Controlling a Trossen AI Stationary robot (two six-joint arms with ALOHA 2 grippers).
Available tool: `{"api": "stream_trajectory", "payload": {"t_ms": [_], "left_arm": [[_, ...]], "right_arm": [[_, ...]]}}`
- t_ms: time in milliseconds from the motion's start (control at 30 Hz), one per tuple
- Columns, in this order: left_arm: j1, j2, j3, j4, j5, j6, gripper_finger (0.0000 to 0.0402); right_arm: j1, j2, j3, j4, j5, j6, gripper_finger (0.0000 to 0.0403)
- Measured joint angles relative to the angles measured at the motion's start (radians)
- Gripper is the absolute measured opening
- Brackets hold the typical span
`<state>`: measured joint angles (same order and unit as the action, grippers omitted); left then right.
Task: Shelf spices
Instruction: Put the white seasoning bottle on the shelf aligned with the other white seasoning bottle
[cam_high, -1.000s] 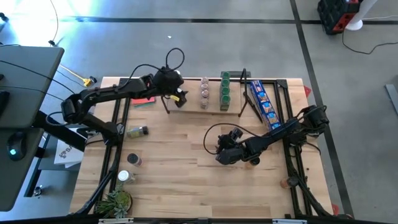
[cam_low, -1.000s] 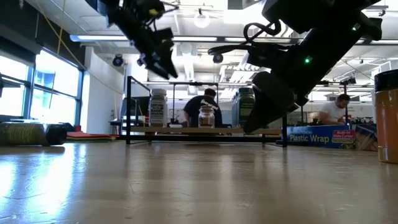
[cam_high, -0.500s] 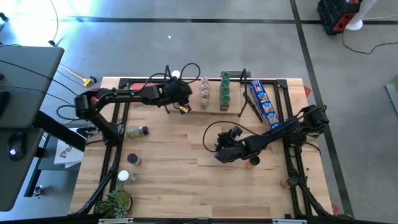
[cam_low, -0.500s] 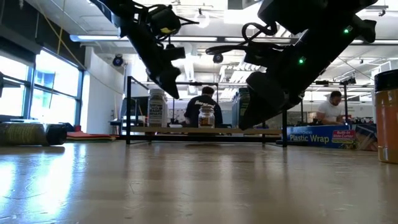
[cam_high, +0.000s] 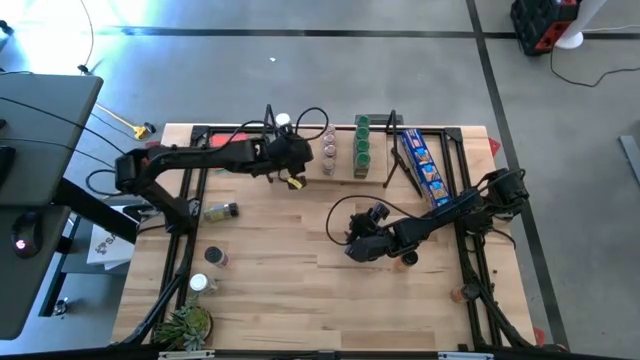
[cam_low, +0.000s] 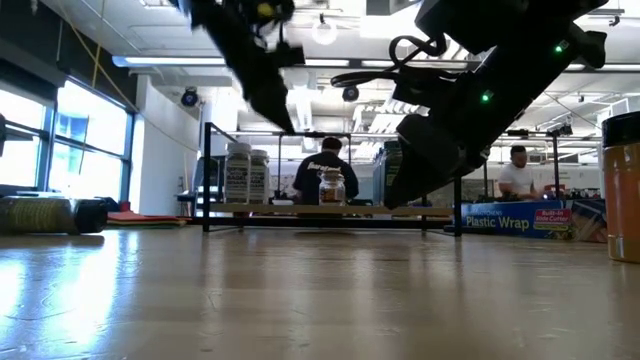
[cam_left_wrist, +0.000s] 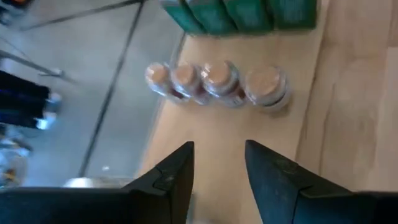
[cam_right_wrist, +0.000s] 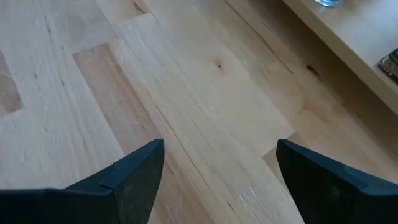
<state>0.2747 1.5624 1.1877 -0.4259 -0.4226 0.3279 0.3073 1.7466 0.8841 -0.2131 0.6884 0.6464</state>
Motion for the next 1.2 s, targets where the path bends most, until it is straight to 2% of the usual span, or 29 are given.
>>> {"api": "stream_trajectory", "payload": {"t_ms": [100,200,300,467,633,767,967,1200], "left_arm": [[-0.024,-0.03,0.095,-0.143,-0.056,0.007,0.0134],[-0.013,-0.044,0.201,-0.329,-0.041,-0.033,0.0125],[0.036,-0.044,0.283,-0.52,0.034,-0.069,0.0111],[0.137,-0.039,0.289,-0.67,0.151,-0.099,0.0075],[0.187,-0.035,0.227,-0.616,0.158,-0.038,0.004],[0.206,-0.035,0.178,-0.549,0.158,0.007,0.0022],[0.22,-0.034,0.152,-0.472,0.152,0.06,0.001],[0.257,-0.018,0.108,-0.435,0.191,0.07,0.0003]], "right_arm": [[0.0,0.0,0.0,0.0,0.0,0.0,0.0304],[-0.009,0.0,0.0,0.003,-0.001,-0.022,0.0304],[-0.028,0.0,0.0,0.025,-0.017,-0.054,0.0304],[-0.059,0.0,0.0,0.143,-0.056,-0.168,0.0304],[-0.072,0.0,0.0,0.245,-0.089,-0.245,0.0304],[-0.072,0.0,0.0,0.256,-0.091,-0.252,0.0304],[-0.071,0.0,0.0,0.256,-0.095,-0.237,0.0304],[-0.071,0.0,0.0,0.256,-0.095,-0.236,0.0304]]}}
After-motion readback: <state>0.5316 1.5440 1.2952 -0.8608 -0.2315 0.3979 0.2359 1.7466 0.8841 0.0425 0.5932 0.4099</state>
